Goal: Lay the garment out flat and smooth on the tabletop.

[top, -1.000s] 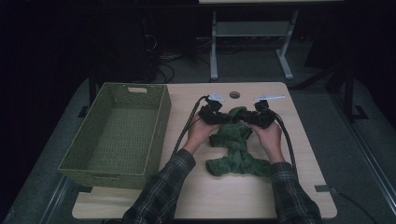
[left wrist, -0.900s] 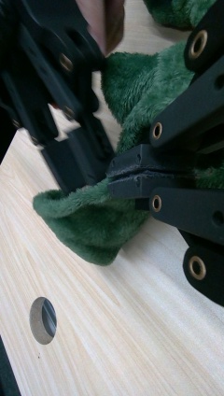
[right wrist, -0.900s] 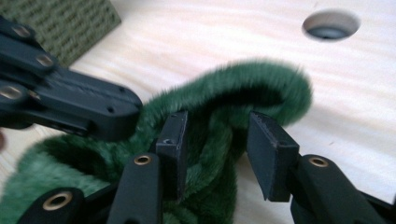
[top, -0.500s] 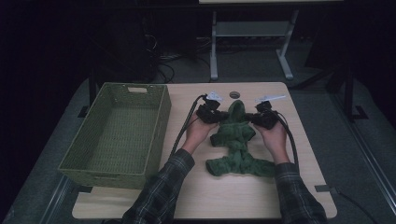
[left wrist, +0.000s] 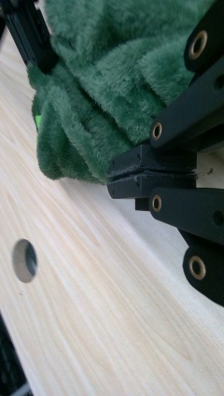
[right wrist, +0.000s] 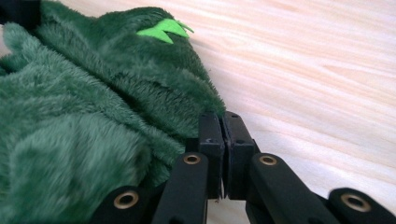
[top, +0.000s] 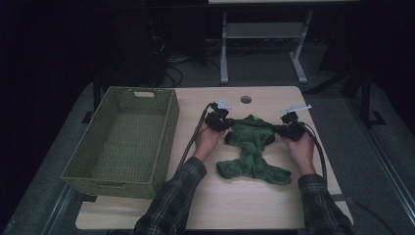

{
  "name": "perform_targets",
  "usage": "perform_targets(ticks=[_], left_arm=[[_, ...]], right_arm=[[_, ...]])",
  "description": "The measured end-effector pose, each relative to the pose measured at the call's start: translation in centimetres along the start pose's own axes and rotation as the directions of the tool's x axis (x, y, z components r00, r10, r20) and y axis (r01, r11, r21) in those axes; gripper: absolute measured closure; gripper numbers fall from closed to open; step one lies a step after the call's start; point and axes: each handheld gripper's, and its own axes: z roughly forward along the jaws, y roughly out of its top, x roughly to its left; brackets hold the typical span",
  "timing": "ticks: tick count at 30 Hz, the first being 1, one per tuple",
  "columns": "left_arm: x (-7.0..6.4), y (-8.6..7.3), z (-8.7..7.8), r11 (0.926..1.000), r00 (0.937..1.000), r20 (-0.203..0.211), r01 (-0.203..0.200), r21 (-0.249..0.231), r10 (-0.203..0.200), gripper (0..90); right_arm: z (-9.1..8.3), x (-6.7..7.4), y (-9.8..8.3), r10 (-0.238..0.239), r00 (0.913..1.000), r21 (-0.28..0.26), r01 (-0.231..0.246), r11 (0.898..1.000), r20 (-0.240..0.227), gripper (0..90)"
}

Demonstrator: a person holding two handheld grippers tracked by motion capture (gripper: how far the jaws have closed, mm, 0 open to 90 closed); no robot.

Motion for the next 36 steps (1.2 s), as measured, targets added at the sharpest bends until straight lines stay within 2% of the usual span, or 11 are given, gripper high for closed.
perform_targets(ticks=[5, 7, 8, 9, 13, 16, 19, 21, 28, 32, 36], left_arm=[[0.6, -0.8, 0.8, 0.9989, 0.9998, 0.000, 0.020, 0.043, -0.020, 87.3], [0.7, -0.8, 0.7, 0.9988, 0.9998, 0.002, 0.019, 0.045, -0.019, 83.9], [0.6, -0.8, 0.5, 0.9991, 0.9998, 0.006, 0.017, 0.040, -0.017, 83.9], [0.6, -0.6, 0.3, 0.9993, 0.9998, 0.008, 0.016, 0.034, -0.016, 77.2], [0.7, 0.2, -1.7, 0.9999, 0.9999, 0.008, 0.015, -0.006, -0.015, 66.4], [0.4, 0.6, -3.0, 0.9998, 0.9999, 0.012, 0.002, -0.020, -0.002, 63.4], [-0.2, 0.6, -4.3, 0.9991, 0.9992, 0.040, 0.010, -0.042, -0.009, 62.5], [-0.8, 0.5, -5.1, 0.9991, 0.9986, 0.054, 0.000, -0.043, 0.002, 62.5], [-2.9, -1.5, -7.5, 0.9993, 0.9923, 0.119, -0.032, -0.021, 0.034, 58.6], [-3.8, -3.2, -8.9, 0.9992, 0.9868, 0.157, -0.038, -0.013, 0.040, 54.7], [-4.7, -4.8, -9.8, 0.9995, 0.9809, 0.192, -0.025, -0.020, 0.028, 51.5]], right_arm=[[1.1, 0.3, -0.1, -0.003, 1.0000, 0.021, 0.003, 1.000, 0.002, 86.3], [1.3, 0.4, -0.2, -0.001, 1.0000, 0.031, 0.001, 1.000, 0.003, 84.3], [1.3, 0.5, -0.3, 0.005, 1.0000, 0.036, -0.005, 0.999, -0.001, 79.6], [0.9, 0.3, -0.3, 0.013, 0.9994, 0.016, -0.012, 1.000, -0.031, 70.5], [-0.5, 0.3, 0.1, 0.012, 0.9983, -0.029, -0.013, 0.999, -0.057, 62.4], [-2.2, 0.3, 0.5, 0.009, 0.9970, -0.076, -0.015, 0.997, -0.077, 60.1], [-3.3, 0.3, 0.6, 0.006, 0.9961, -0.094, -0.014, 0.995, -0.088, 61.1], [-3.9, 0.3, 0.5, 0.001, 0.9960, -0.094, -0.009, 0.996, -0.089, 62.7], [-5.8, 1.0, -1.5, -0.027, 0.9948, -0.107, 0.016, 0.994, -0.098, 64.8], [-7.0, 1.5, -3.3, -0.037, 0.9916, -0.114, 0.022, 0.993, -0.124, 64.7], [-7.6, 2.1, -4.8, -0.044, 0.9896, -0.116, 0.028, 0.993, -0.137, 63.6]])
